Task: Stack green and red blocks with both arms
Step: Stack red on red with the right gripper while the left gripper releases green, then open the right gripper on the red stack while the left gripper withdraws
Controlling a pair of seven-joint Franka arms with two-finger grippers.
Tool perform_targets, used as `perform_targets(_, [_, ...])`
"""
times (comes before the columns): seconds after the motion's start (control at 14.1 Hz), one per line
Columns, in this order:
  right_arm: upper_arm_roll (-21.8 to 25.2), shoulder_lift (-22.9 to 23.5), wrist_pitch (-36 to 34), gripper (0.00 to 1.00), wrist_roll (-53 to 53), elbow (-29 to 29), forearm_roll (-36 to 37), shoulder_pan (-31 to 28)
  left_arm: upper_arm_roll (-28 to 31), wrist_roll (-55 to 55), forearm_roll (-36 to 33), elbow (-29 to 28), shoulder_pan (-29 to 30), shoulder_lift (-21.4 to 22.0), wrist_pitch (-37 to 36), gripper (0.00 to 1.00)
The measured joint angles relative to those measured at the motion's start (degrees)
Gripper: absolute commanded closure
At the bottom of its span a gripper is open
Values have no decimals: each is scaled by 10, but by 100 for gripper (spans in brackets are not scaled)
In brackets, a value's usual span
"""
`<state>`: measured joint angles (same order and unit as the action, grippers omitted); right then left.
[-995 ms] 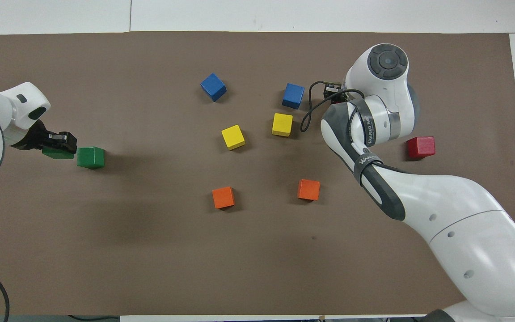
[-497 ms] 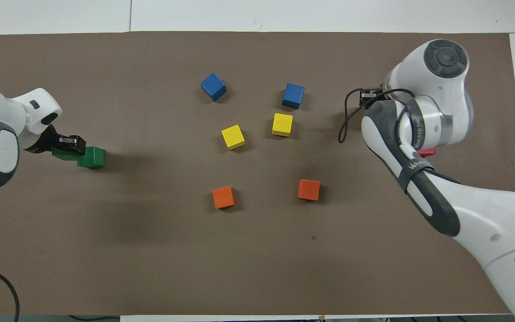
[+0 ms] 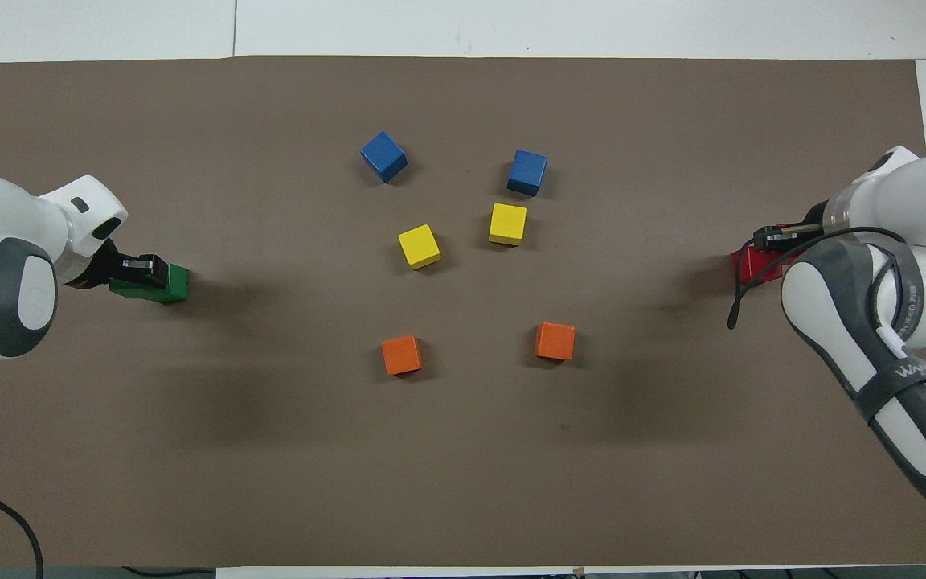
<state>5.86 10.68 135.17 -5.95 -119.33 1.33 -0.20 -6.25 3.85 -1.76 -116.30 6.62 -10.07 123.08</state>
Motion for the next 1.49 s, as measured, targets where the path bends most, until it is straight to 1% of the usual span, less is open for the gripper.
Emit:
perform_targets(0.07, [0, 0, 13, 100, 0, -11, 0, -1, 0, -2, 0, -2, -2, 2, 0, 100])
perform_targets(0.14, [-1, 0, 18, 100, 0, -16, 0, -1, 0, -3, 0, -4, -3, 3, 0, 86])
perform_targets(0.21, [-2, -1, 20, 100, 2, -17, 0, -1, 0, -3, 0, -6, -3, 4, 0, 63])
perform_targets(0.36, [-4, -2, 20, 100, 5, -18, 0, 0, 0, -3, 0, -11, -3, 5, 4, 0])
perform_targets(0.78, [-5, -3, 20, 100, 8, -19, -4, 0, 0, -3, 0, -13, -3, 7, 8, 0])
perform_targets(0.92, [-4, -3, 20, 100, 9, -20, -7, -1, 0, -3, 0, 2, -3, 11, -12, 0])
perform_targets(0.99, [-4, -3, 20, 100, 10, -21, -8, -1, 0, -3, 0, 23, -3, 15, -46, 0])
perform_targets(1.28, [-4, -3, 20, 100, 10, -22, -32, -1, -6, -3, 2, 145, -4, 43, -234, 0])
perform_targets(1.35, [-4, -3, 20, 70, 10, -22, -33, -1, -9, -3, 2, 163, -6, 55, -263, 0])
perform_targets(1.42, [-4, -3, 20, 4, 10, -23, -33, -1, -10, -4, 2, 171, -10, 71, -281, 0])
perform_targets(1.49, [-4, -3, 20, 0, 10, -23, -34, -1, -11, -5, 2, 171, -12, 87, -291, 0])
